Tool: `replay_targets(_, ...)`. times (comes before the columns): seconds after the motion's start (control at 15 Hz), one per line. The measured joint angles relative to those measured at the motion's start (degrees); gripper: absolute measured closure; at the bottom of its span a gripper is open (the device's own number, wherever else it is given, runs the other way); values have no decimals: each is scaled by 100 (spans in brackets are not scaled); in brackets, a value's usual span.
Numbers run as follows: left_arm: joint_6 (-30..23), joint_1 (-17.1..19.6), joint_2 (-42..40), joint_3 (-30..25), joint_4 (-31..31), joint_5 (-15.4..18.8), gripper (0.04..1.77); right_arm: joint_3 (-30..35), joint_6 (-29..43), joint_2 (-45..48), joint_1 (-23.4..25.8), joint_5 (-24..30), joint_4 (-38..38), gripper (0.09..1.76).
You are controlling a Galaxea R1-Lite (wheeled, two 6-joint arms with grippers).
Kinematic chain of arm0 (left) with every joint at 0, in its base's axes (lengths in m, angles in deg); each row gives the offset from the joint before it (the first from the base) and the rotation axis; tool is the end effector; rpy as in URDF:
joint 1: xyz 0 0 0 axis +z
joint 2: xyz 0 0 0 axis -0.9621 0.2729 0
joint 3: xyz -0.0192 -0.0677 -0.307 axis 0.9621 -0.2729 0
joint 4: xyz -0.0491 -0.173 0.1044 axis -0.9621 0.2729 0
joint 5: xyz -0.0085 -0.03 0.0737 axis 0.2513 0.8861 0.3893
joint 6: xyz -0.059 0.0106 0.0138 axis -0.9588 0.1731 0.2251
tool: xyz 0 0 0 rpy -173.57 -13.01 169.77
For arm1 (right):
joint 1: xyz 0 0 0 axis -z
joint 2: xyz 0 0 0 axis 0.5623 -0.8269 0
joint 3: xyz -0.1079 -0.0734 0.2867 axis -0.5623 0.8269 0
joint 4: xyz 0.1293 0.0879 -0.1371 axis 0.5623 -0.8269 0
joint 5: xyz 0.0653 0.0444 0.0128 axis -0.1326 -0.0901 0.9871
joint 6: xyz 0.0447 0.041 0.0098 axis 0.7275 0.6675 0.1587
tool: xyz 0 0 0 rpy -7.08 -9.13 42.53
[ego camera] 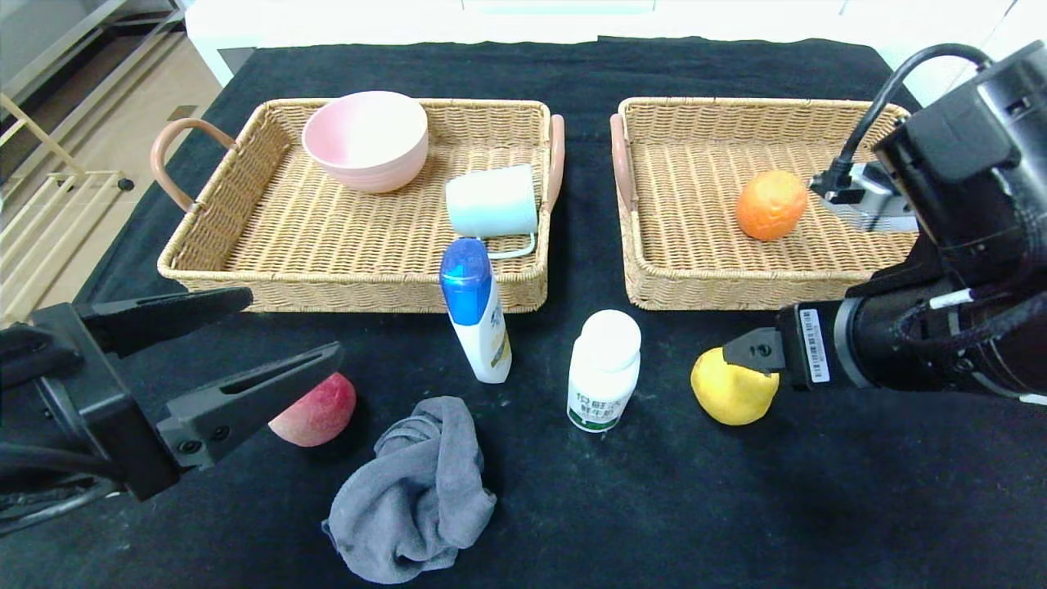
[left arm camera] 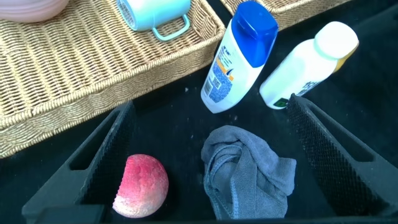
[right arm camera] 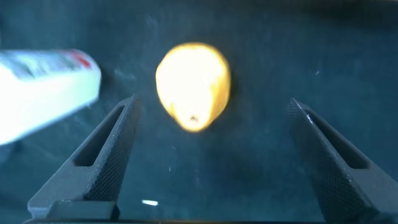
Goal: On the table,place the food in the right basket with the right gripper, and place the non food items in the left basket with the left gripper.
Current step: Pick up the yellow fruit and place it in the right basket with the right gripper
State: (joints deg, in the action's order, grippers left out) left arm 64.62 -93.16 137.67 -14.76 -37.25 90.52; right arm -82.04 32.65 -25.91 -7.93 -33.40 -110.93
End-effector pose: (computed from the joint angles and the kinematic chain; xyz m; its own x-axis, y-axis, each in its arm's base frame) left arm 0.1769 -0.0773 0.2596 0.8316 -0.5541 -0.0384 0.5554 0.8286 0.0702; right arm 0.2428 0.1844 0.2715 0.7552 0.1094 -0.6463 -0.1050 0.9934 0.0456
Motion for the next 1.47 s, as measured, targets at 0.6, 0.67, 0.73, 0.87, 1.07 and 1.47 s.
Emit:
replay_targets(0.6,4,1,0,0,-5,0,5,68,362,-380,-94,-28,61,15)
replay_targets(0.67,4,1,0,0,-6,-1,5,68,397,-449,-72,-39,76,15)
replay_targets(0.73,4,1,0,0,-6,-1,5,66,414,-503,-50,-44,76,15)
replay_targets(0.87,4,1,0,0,-6,-6,5,66,428,-617,20,-39,96,15)
replay_targets(1.07,26,0,0,0,-9,-6,5,66,428,-755,83,-17,229,15)
replay_targets(1.47,44,4,-34,7,-9,-15,5,72,430,-990,102,-13,273,14)
